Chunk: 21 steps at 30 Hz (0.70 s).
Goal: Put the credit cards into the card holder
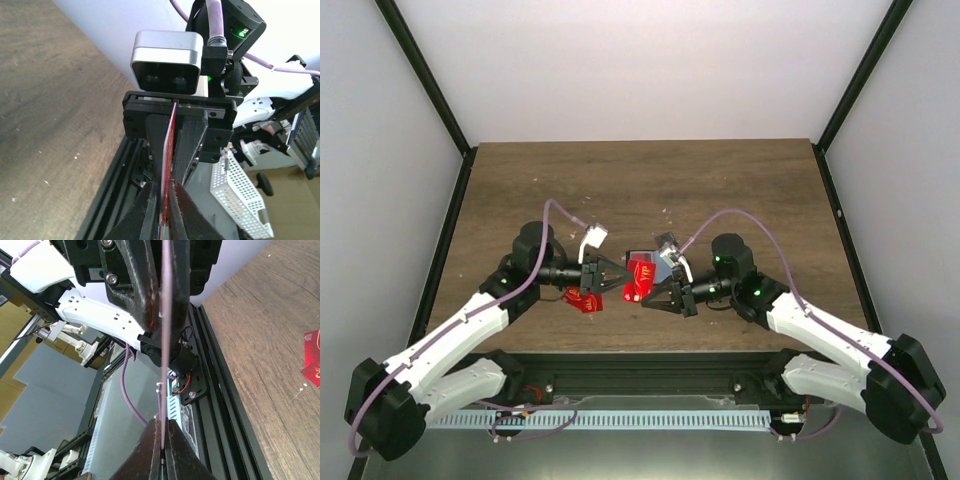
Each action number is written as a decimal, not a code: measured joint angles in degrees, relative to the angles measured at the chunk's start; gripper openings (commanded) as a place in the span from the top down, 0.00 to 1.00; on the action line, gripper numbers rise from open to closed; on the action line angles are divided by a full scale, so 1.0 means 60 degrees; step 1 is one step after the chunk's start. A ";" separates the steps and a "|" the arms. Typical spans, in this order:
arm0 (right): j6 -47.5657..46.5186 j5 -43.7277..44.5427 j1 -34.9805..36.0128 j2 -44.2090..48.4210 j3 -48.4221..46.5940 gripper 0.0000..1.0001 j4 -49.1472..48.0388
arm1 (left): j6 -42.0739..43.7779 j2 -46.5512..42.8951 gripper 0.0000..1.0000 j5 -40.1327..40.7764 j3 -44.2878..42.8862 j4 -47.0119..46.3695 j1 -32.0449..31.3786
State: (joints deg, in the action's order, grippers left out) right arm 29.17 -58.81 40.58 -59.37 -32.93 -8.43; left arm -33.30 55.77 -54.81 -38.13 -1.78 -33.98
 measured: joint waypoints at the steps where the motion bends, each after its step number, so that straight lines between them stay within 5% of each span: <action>1: 0.0004 -0.0025 0.0000 -0.0051 0.0000 0.99 -0.0040 | 0.0022 0.0058 0.96 -0.0018 0.0000 -0.0051 -0.0058; 4: 0.0000 -0.0095 0.0000 -0.0138 0.0000 0.97 -0.0106 | 0.0004 0.0160 0.96 -0.0040 0.0000 -0.0142 -0.0160; 10: -0.0131 0.0401 -0.0219 -0.0379 -0.0197 0.49 0.0412 | 0.0069 0.0477 0.96 0.0597 -0.0076 0.0051 -0.0237; 21: -0.0142 0.5085 -0.1483 -0.2495 -0.0787 0.30 0.3013 | 0.0186 0.4295 0.96 0.2521 -0.1395 0.1271 -0.0084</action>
State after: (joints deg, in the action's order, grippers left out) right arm 28.32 -28.29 31.68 -74.35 -37.65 9.65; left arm -32.18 81.54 -39.68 -46.50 5.85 -34.48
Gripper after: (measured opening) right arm 0.673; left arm 0.041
